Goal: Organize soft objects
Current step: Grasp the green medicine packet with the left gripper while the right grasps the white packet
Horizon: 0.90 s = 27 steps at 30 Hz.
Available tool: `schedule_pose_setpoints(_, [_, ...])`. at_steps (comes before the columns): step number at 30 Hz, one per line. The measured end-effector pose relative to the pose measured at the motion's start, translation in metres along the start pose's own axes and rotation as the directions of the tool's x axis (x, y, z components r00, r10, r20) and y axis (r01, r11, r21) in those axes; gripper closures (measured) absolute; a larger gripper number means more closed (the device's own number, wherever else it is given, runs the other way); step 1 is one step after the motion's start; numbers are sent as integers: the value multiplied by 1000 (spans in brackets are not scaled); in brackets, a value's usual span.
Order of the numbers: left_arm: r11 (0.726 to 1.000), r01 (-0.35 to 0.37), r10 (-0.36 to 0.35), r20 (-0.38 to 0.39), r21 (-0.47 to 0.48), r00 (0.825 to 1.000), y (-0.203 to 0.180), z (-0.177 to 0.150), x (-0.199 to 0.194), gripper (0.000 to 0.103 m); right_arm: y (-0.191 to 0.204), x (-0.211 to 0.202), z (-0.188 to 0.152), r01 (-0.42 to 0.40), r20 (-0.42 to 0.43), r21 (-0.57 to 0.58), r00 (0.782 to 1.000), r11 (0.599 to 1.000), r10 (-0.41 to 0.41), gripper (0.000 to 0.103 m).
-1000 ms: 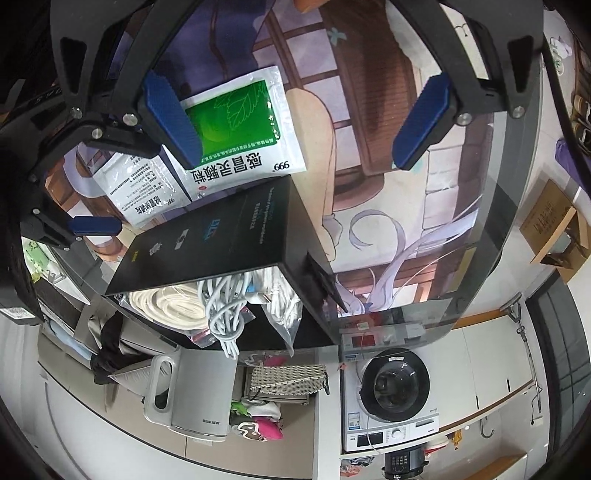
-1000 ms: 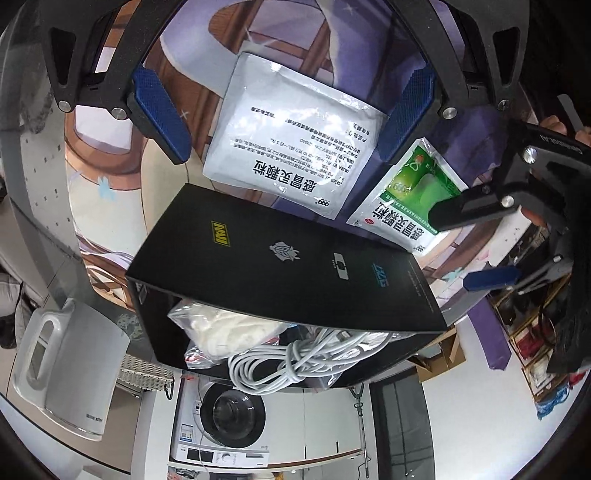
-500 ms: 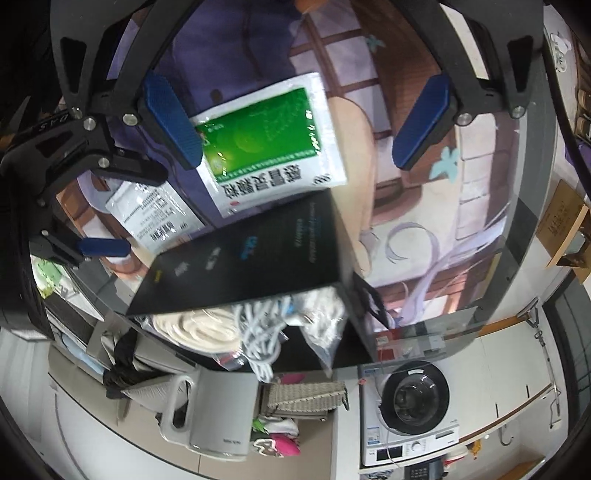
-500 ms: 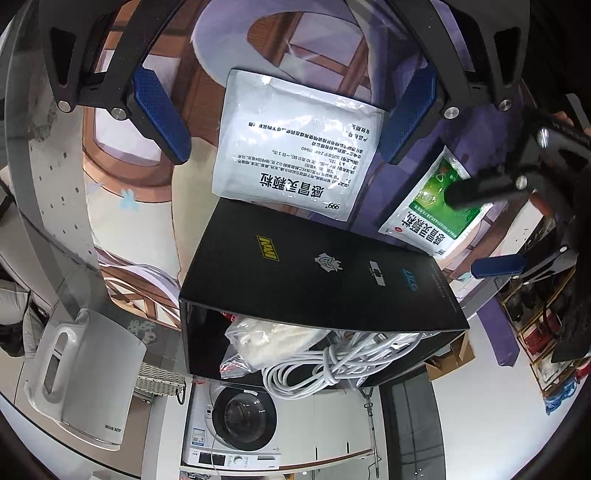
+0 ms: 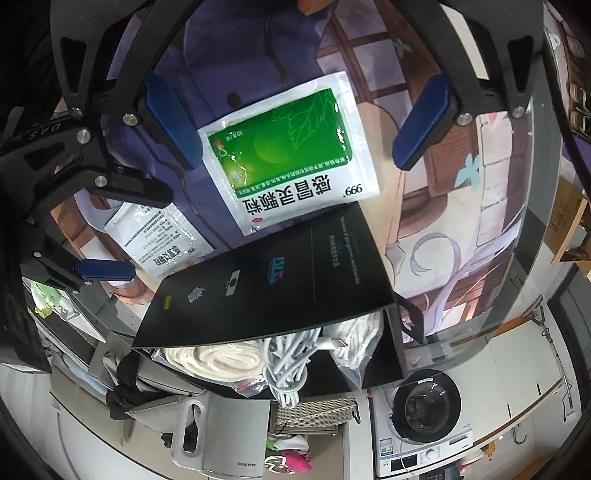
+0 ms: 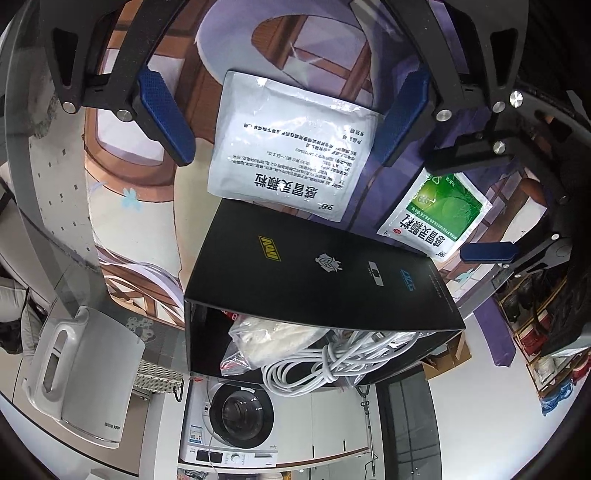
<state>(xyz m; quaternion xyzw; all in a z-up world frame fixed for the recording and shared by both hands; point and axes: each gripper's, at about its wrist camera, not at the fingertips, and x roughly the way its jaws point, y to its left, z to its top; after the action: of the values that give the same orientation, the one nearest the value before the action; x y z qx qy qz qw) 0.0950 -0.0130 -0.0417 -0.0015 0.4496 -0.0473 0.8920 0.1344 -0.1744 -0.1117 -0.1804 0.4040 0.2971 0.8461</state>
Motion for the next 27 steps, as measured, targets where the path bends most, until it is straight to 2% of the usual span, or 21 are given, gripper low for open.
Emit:
schedule_pose_setpoints(8, [1000,-13,13,-4,-9,1000,1,2,3,0,0,-8,-5,-21,24,-20,999,1000,22,29])
schedule_pose_setpoints(17, [999,-28,28,-2,-17,1000,0,4,5,1,3,-12,-10,-28,35,-33,999,999,29,33])
schedule_pose_setpoints(22, [1000,-16,16,25,1,1000,-2,2,0,18,4,-13,-11,-29,39,-37,999,999,31,33])
schedule_pose_setpoints(23, [1000,-16,16,35,-4,999,1,2,-2,25,4,-13,-11,-30,39,-38,999,999,31,33])
schedule_pose_setpoints(25, [1000,-3,4,45,-14,999,5,2,-5,32,4,-13,-12,-31,40,-38,999,999,32,33])
schedule_pose_setpoints(27, [1000,1,0,63,-20,998,11,0,-8,43,4,-13,-12,-30,40,-40,999,999,32,33])
